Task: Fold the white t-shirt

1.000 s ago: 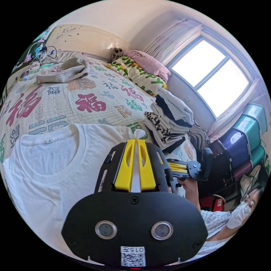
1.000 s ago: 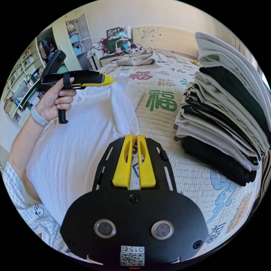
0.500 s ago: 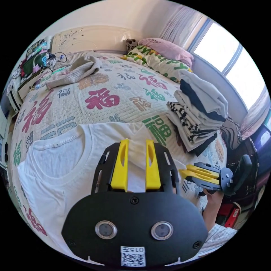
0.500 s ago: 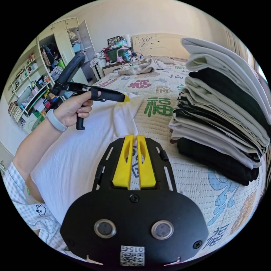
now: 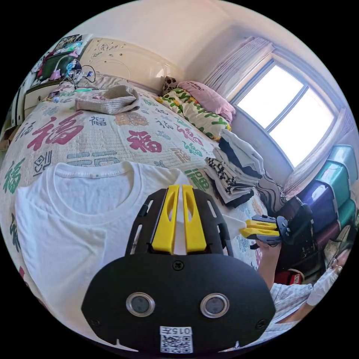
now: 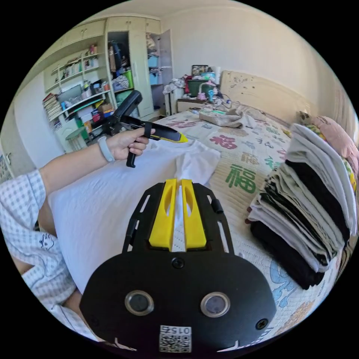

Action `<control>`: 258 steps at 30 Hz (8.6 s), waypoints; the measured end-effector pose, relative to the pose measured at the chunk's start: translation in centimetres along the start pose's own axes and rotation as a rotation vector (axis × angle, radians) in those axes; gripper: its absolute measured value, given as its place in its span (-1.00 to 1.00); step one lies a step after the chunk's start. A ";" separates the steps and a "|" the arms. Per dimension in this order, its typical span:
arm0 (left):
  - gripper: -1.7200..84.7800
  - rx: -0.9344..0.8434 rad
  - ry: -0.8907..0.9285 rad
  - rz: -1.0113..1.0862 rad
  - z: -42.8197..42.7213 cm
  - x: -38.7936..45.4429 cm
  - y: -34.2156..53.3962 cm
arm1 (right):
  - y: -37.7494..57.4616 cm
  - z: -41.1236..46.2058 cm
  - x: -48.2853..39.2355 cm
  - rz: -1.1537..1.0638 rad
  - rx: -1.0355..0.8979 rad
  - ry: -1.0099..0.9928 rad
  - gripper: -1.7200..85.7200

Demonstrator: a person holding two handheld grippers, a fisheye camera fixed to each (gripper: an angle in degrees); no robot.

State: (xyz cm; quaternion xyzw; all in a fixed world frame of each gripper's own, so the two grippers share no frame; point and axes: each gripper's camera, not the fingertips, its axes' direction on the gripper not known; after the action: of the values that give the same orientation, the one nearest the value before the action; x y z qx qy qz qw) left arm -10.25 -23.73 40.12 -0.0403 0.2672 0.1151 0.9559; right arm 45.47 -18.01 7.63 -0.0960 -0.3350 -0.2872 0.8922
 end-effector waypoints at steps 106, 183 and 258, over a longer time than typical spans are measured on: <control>-0.92 -0.362 -0.223 0.588 -45.5 25.8 51.3 | 16.1 -2.6 -29.9 -0.104 -0.433 -0.049 -0.86; -0.69 -0.080 -0.238 -0.071 -51.8 4.7 25.5 | 10.9 2.6 -1.4 0.592 -0.094 -0.109 -0.72; -0.88 -0.588 -0.091 0.558 -42.7 20.1 39.7 | 12.1 3.3 -25.2 -0.339 -0.402 -0.187 -0.89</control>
State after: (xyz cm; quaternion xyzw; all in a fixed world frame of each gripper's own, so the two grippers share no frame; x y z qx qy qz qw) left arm -24.61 12.89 -7.43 -0.2326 0.1813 0.4429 0.8467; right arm 35.26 4.38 -6.09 -0.2399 -0.3633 -0.4831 0.7596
